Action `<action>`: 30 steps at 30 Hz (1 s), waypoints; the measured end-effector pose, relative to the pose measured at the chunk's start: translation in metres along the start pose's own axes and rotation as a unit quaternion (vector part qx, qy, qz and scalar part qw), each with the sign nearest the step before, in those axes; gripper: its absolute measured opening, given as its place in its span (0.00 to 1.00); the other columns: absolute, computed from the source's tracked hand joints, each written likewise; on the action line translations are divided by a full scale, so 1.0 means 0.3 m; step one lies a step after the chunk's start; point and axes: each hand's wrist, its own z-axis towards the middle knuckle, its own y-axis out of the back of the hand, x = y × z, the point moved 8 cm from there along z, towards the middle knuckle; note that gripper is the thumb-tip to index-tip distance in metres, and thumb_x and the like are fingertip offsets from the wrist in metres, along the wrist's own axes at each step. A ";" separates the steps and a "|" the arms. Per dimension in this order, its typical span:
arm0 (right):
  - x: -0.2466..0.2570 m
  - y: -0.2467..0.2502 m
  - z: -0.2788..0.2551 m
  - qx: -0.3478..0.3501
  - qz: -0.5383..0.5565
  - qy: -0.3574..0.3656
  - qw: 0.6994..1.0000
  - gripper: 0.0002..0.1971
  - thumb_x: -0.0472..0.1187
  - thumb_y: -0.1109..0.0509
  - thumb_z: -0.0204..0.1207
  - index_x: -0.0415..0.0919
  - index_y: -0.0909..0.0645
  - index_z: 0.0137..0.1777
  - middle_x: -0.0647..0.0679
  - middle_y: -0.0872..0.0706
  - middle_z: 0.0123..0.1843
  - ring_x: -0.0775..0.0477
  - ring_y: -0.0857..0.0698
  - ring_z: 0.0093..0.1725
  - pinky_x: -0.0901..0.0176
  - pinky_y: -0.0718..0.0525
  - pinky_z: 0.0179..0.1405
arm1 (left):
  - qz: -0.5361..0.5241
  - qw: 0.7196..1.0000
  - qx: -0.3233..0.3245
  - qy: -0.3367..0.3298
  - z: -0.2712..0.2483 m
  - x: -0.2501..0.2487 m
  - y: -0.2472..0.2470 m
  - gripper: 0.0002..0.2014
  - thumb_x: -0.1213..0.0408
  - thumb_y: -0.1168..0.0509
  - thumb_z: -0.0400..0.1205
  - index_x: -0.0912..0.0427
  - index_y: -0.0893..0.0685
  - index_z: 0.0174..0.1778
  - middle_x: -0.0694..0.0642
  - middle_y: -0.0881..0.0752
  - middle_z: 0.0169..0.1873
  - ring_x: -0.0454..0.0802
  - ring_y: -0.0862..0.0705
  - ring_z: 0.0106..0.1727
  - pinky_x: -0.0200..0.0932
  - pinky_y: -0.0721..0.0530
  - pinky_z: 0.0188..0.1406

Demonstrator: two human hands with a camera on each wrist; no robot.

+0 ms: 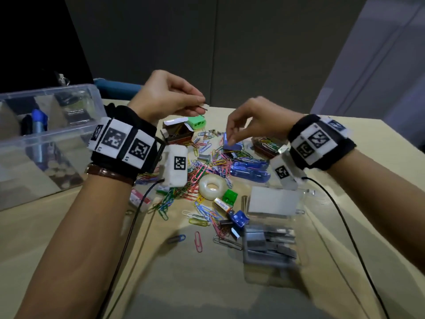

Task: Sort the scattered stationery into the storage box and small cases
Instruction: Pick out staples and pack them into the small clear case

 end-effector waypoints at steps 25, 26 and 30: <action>-0.042 0.111 -0.320 -0.380 0.310 0.037 0.871 0.17 0.34 0.19 0.66 0.37 0.13 0.55 0.47 0.09 0.50 0.51 0.09 0.52 0.60 0.13 0.54 | -0.178 0.979 0.072 0.069 -0.055 0.052 -0.261 0.12 0.66 0.25 0.67 0.62 0.12 0.45 0.57 0.08 0.39 0.47 0.09 0.40 0.31 0.14 0.32; -0.042 0.112 -0.320 -0.387 0.311 0.039 0.867 0.17 0.34 0.19 0.66 0.38 0.13 0.55 0.47 0.09 0.50 0.50 0.09 0.52 0.59 0.13 0.54 | -0.187 0.977 0.077 0.066 -0.056 0.049 -0.266 0.11 0.67 0.25 0.67 0.63 0.12 0.44 0.58 0.08 0.39 0.47 0.09 0.40 0.31 0.14 0.32; -0.052 0.103 -0.316 -0.388 0.311 0.042 0.867 0.16 0.34 0.18 0.65 0.33 0.12 0.54 0.43 0.09 0.49 0.47 0.08 0.50 0.57 0.12 0.53 | -0.211 0.972 0.085 0.058 -0.064 0.036 -0.292 0.11 0.67 0.26 0.66 0.64 0.12 0.42 0.58 0.09 0.36 0.46 0.10 0.36 0.29 0.15 0.32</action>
